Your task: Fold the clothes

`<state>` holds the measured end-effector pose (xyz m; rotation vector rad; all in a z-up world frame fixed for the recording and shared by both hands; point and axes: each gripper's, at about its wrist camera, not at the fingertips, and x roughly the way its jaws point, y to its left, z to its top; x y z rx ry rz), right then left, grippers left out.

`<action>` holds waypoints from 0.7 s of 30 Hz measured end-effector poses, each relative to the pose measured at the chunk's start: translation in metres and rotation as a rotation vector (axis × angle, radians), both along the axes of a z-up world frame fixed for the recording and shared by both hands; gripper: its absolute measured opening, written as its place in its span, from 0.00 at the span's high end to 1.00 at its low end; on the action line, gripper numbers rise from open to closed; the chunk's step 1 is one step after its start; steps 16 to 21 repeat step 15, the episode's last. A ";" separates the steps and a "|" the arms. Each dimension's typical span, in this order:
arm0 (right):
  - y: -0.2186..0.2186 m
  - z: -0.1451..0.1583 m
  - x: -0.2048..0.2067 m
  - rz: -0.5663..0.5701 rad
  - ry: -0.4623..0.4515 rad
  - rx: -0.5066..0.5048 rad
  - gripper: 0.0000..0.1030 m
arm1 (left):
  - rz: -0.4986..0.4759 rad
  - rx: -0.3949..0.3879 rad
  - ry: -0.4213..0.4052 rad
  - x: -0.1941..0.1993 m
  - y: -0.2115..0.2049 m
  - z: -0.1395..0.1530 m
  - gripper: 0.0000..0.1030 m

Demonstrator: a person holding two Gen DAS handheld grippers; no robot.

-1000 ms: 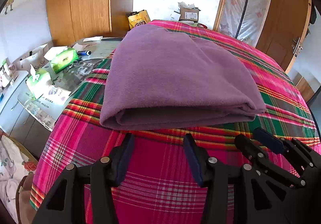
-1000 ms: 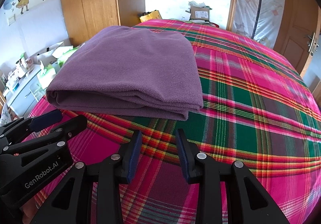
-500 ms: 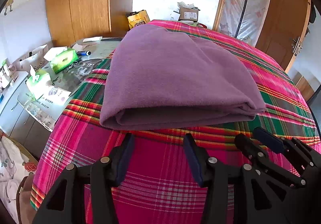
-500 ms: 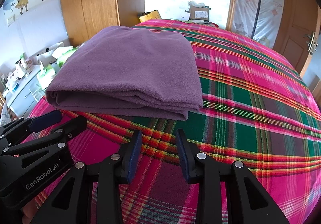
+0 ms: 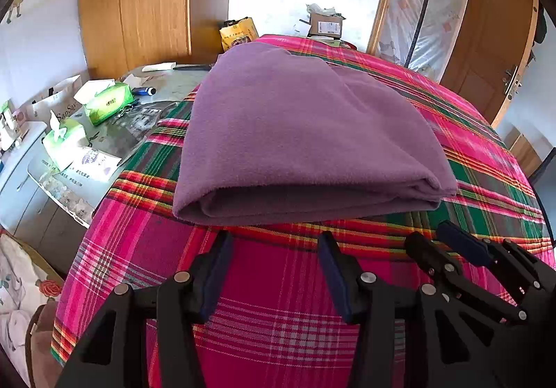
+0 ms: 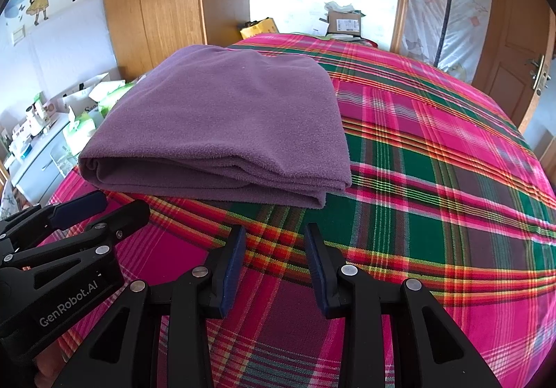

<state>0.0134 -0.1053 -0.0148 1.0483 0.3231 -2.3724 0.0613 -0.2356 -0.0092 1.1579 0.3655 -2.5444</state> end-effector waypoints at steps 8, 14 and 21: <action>-0.001 0.000 0.001 -0.003 0.001 0.001 0.65 | 0.000 -0.004 -0.003 0.000 0.000 0.000 0.50; 0.000 0.000 0.001 -0.003 0.001 0.002 0.65 | -0.001 -0.012 -0.006 0.000 0.001 0.000 0.50; 0.000 0.000 0.001 -0.003 0.001 0.002 0.65 | -0.001 -0.014 -0.007 0.000 0.001 0.000 0.50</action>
